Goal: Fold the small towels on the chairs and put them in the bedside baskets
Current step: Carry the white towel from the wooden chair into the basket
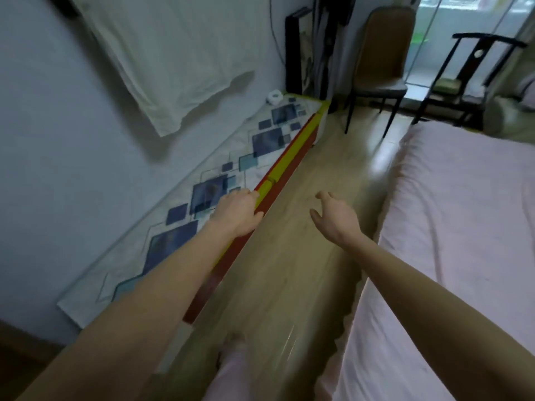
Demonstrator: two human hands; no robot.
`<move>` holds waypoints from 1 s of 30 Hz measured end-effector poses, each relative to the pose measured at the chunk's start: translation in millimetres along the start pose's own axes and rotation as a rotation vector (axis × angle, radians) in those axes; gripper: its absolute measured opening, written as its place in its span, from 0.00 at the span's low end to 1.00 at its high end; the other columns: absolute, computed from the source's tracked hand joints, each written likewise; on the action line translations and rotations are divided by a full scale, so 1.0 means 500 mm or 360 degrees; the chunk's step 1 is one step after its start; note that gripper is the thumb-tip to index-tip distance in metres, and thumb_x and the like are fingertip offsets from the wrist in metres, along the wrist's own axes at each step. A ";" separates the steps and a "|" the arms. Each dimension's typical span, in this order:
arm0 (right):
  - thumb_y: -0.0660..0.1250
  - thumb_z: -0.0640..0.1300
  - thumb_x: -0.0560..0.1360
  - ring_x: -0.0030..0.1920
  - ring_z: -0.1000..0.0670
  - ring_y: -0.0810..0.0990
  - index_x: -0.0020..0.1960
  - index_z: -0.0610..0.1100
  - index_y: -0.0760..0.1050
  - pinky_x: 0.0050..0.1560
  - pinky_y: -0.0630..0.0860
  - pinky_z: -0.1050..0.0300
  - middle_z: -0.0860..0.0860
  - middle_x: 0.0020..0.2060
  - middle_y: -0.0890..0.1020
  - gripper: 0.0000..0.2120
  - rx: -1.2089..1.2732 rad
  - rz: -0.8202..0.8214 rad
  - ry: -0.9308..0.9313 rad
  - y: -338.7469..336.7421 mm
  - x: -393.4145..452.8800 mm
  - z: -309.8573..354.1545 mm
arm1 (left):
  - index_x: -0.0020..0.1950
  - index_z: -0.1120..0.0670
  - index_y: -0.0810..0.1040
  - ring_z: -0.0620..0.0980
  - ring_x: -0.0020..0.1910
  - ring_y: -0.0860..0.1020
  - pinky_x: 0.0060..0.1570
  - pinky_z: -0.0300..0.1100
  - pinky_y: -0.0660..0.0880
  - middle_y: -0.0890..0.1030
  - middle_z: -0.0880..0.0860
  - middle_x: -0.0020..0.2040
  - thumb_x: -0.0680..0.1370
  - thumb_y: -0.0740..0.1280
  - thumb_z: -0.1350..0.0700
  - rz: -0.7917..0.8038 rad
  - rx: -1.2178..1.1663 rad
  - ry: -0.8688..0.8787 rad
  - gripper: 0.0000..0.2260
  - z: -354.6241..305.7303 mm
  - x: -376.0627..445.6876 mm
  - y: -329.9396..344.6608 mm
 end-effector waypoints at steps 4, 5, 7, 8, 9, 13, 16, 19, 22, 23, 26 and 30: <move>0.62 0.49 0.80 0.57 0.42 0.77 0.70 0.43 0.67 0.53 0.75 0.49 0.44 0.63 0.75 0.21 -0.0020 -0.0111 0.0171 -0.030 0.228 -0.064 | 0.67 0.55 0.72 0.57 0.60 0.75 0.56 0.50 0.73 0.75 0.57 0.63 0.80 0.61 0.47 -0.0029 -0.0004 0.0176 0.19 0.014 0.291 -0.020; 0.62 0.49 0.80 0.58 0.41 0.77 0.70 0.42 0.67 0.54 0.75 0.48 0.43 0.63 0.75 0.21 -0.0029 -0.0144 0.0217 -0.043 0.285 -0.081 | 0.66 0.56 0.72 0.56 0.59 0.75 0.55 0.49 0.73 0.75 0.57 0.62 0.80 0.61 0.47 -0.0009 -0.0004 0.0222 0.19 0.012 0.363 -0.030; 0.61 0.50 0.80 0.59 0.41 0.76 0.69 0.42 0.67 0.56 0.75 0.46 0.43 0.63 0.75 0.21 -0.0041 -0.0197 0.0323 -0.074 0.391 -0.117 | 0.66 0.57 0.72 0.56 0.58 0.75 0.52 0.48 0.73 0.75 0.58 0.61 0.80 0.60 0.48 0.0039 0.0021 0.0352 0.18 -0.003 0.505 -0.056; 0.61 0.50 0.80 0.59 0.41 0.76 0.69 0.42 0.67 0.57 0.75 0.46 0.43 0.63 0.75 0.21 -0.0048 -0.0224 0.0368 -0.091 0.440 -0.137 | 0.66 0.57 0.72 0.56 0.58 0.75 0.51 0.48 0.73 0.75 0.58 0.61 0.81 0.60 0.48 0.0045 0.0037 0.0425 0.18 -0.014 0.577 -0.071; 0.62 0.50 0.80 0.60 0.41 0.76 0.69 0.42 0.68 0.58 0.74 0.46 0.43 0.63 0.75 0.21 -0.0045 -0.0251 0.0413 -0.110 0.485 -0.160 | 0.67 0.57 0.72 0.56 0.58 0.75 0.51 0.48 0.74 0.75 0.58 0.61 0.81 0.60 0.48 0.0041 0.0049 0.0490 0.19 -0.030 0.649 -0.085; 0.61 0.48 0.79 0.58 0.39 0.75 0.63 0.39 0.70 0.54 0.73 0.47 0.41 0.59 0.75 0.17 -0.0047 -0.0302 0.0637 -0.177 0.629 -0.273 | 0.68 0.57 0.70 0.56 0.60 0.74 0.55 0.50 0.75 0.74 0.57 0.63 0.81 0.60 0.48 0.0100 0.0039 0.0718 0.20 -0.124 0.904 -0.112; 0.60 0.47 0.79 0.57 0.39 0.75 0.60 0.39 0.71 0.52 0.72 0.48 0.41 0.58 0.76 0.14 -0.0028 -0.0359 0.0826 -0.211 0.741 -0.385 | 0.70 0.57 0.69 0.57 0.62 0.73 0.58 0.51 0.74 0.73 0.58 0.65 0.81 0.60 0.48 0.0112 0.0033 0.0886 0.20 -0.218 1.083 -0.113; 0.61 0.48 0.79 0.60 0.39 0.74 0.66 0.40 0.69 0.56 0.73 0.45 0.42 0.63 0.75 0.18 -0.0016 -0.0419 0.0877 -0.237 0.879 -0.494 | 0.71 0.57 0.69 0.57 0.62 0.73 0.59 0.52 0.73 0.73 0.58 0.65 0.81 0.60 0.49 0.0102 -0.0012 0.0965 0.21 -0.302 1.267 -0.109; 0.61 0.48 0.79 0.60 0.40 0.75 0.70 0.40 0.66 0.57 0.74 0.45 0.42 0.64 0.75 0.22 -0.0005 -0.0435 0.0882 -0.275 1.035 -0.592 | 0.70 0.57 0.70 0.57 0.63 0.72 0.60 0.52 0.72 0.73 0.57 0.66 0.81 0.59 0.50 0.0137 -0.0026 0.0966 0.20 -0.365 1.452 -0.118; 0.61 0.48 0.79 0.61 0.40 0.75 0.71 0.41 0.66 0.58 0.74 0.45 0.42 0.64 0.75 0.23 0.0005 -0.0436 0.0887 -0.290 1.091 -0.623 | 0.70 0.57 0.70 0.57 0.63 0.72 0.60 0.52 0.72 0.73 0.57 0.66 0.81 0.59 0.51 0.0141 -0.0003 0.0976 0.19 -0.381 1.516 -0.124; 0.61 0.49 0.80 0.62 0.42 0.74 0.70 0.42 0.68 0.60 0.73 0.46 0.43 0.65 0.75 0.21 0.0003 -0.0434 0.0888 -0.336 1.261 -0.707 | 0.68 0.56 0.72 0.57 0.62 0.73 0.60 0.53 0.72 0.74 0.56 0.65 0.81 0.60 0.51 0.0087 -0.0035 0.0967 0.17 -0.419 1.706 -0.150; 0.61 0.48 0.80 0.62 0.43 0.74 0.70 0.42 0.68 0.61 0.74 0.46 0.44 0.66 0.73 0.21 0.0024 -0.0362 0.0887 -0.371 1.465 -0.800 | 0.66 0.55 0.73 0.57 0.62 0.73 0.60 0.54 0.72 0.74 0.56 0.65 0.80 0.60 0.52 0.0136 -0.0038 0.0921 0.15 -0.453 1.932 -0.163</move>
Point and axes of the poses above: each hand's wrist, its own x-axis towards the middle knuckle, its own y-axis out of the palm, z = x × y, the point moved 1 cm from there along x, towards the middle knuckle
